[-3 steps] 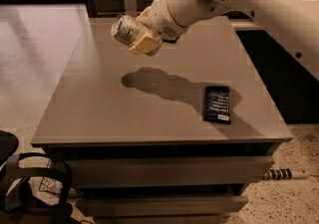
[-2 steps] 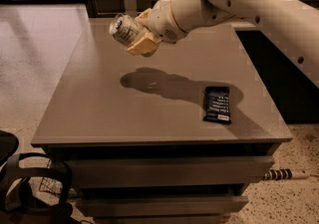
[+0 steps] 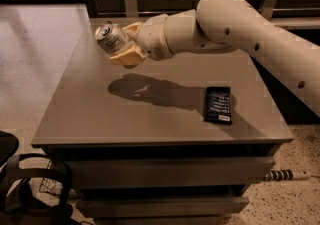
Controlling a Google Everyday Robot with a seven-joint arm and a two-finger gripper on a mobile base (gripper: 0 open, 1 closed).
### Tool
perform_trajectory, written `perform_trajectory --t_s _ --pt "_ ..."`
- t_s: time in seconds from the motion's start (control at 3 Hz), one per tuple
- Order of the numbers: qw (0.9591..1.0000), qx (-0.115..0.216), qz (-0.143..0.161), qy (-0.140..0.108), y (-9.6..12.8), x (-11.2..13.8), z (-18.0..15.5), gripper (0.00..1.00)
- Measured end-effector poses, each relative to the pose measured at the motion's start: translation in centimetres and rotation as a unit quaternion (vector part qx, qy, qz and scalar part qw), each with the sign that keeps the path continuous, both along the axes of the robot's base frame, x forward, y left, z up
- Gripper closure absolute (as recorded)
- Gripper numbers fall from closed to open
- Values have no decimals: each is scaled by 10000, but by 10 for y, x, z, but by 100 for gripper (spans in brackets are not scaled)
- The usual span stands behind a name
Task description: Place 7up can upright
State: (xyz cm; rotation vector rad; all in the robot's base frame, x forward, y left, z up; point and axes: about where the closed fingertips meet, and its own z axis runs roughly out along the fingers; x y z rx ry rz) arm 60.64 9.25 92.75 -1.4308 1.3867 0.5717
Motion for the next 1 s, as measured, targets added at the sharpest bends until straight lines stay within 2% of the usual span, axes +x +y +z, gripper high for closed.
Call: perform_trajectory --t_s 0.33,0.67,1.0 --pt "10000 -2 1 0 0 0 0 100" --pt "9999 128 34 31 3 -3 0 100" --pt "9986 495 120 170 10 -13 -3 100"
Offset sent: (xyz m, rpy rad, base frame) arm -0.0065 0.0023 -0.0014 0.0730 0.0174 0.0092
